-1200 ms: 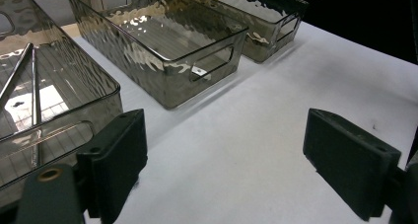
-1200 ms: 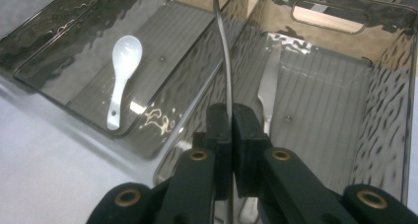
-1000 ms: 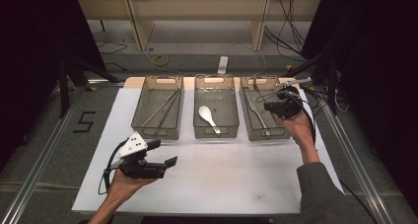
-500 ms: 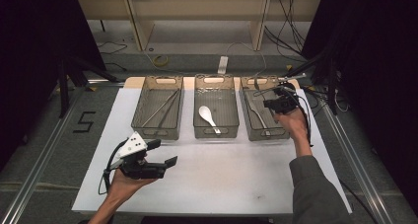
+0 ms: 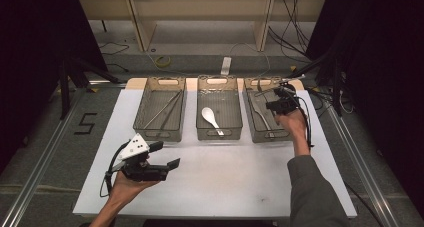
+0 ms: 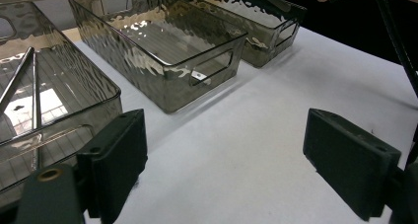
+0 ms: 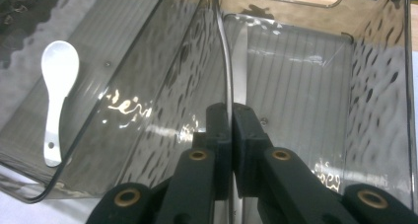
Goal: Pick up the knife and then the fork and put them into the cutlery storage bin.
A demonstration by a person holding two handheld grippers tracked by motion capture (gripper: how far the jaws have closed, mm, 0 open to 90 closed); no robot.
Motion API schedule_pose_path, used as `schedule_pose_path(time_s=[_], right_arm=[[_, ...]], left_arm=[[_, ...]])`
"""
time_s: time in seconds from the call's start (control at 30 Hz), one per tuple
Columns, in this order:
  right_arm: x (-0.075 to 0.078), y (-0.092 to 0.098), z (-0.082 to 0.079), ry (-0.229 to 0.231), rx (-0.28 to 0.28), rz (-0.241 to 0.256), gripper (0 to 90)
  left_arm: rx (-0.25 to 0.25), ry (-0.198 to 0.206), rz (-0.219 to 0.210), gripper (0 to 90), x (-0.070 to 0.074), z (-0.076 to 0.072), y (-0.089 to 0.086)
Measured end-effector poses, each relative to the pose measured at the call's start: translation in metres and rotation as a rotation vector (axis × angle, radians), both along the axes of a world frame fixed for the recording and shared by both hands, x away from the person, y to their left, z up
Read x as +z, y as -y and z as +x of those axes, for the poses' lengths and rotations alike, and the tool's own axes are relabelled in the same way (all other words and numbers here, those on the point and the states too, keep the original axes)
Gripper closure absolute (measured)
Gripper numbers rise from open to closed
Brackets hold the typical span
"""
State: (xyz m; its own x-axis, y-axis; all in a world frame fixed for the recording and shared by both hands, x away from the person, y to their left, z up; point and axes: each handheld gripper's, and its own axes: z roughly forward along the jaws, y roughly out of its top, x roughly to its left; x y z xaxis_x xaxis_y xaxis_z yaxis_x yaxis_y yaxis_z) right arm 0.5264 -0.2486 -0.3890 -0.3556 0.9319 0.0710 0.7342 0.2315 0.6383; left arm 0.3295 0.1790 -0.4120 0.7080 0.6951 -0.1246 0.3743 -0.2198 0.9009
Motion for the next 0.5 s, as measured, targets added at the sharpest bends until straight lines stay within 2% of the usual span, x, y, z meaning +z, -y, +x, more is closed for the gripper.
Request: schedule_pose_path(time_s=[0.5], right_arm=[[-0.0103, 0.0049, 0.003, -0.023, -0.048, -0.021, 87.4]], left_arm=[[0.0, 0.0, -0.001, 16.4, 0.0002, -0.0003, 0.0002]])
